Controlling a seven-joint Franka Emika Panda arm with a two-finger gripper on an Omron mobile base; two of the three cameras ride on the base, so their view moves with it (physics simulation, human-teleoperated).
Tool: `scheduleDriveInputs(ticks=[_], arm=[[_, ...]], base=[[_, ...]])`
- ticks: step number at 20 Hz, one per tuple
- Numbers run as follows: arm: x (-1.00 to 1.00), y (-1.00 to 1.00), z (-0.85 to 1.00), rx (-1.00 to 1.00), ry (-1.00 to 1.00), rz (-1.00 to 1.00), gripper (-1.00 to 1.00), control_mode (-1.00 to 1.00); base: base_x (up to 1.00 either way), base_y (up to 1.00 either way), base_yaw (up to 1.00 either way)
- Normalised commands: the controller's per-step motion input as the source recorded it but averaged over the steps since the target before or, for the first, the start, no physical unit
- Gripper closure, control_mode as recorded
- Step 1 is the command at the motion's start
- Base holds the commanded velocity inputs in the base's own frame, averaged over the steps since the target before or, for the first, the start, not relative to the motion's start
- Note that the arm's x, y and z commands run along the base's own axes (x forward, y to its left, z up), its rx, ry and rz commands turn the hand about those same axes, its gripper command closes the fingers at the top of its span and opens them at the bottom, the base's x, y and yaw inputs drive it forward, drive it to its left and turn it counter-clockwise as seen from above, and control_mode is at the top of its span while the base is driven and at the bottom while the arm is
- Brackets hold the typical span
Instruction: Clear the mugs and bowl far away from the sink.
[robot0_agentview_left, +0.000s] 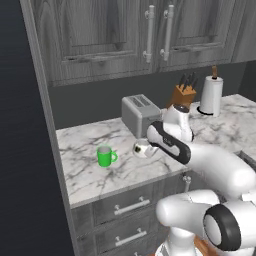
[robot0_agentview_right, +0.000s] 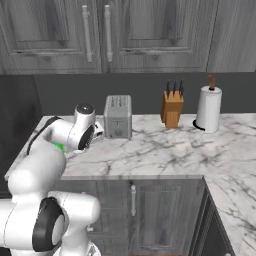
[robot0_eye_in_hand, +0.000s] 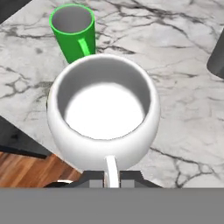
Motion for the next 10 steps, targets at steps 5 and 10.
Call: scheduleDriveInputs(ticks=[5,10], arm=[[1.0,0.0,-0.58,0.0,0.08,0.14,1.0,-1.0],[0.98,0.03,-0.49,-0.02,0.02,0.08,1.0,-1.0]], base=[[0.0,0.0,0.0],[0.0,0.0,0.0]])
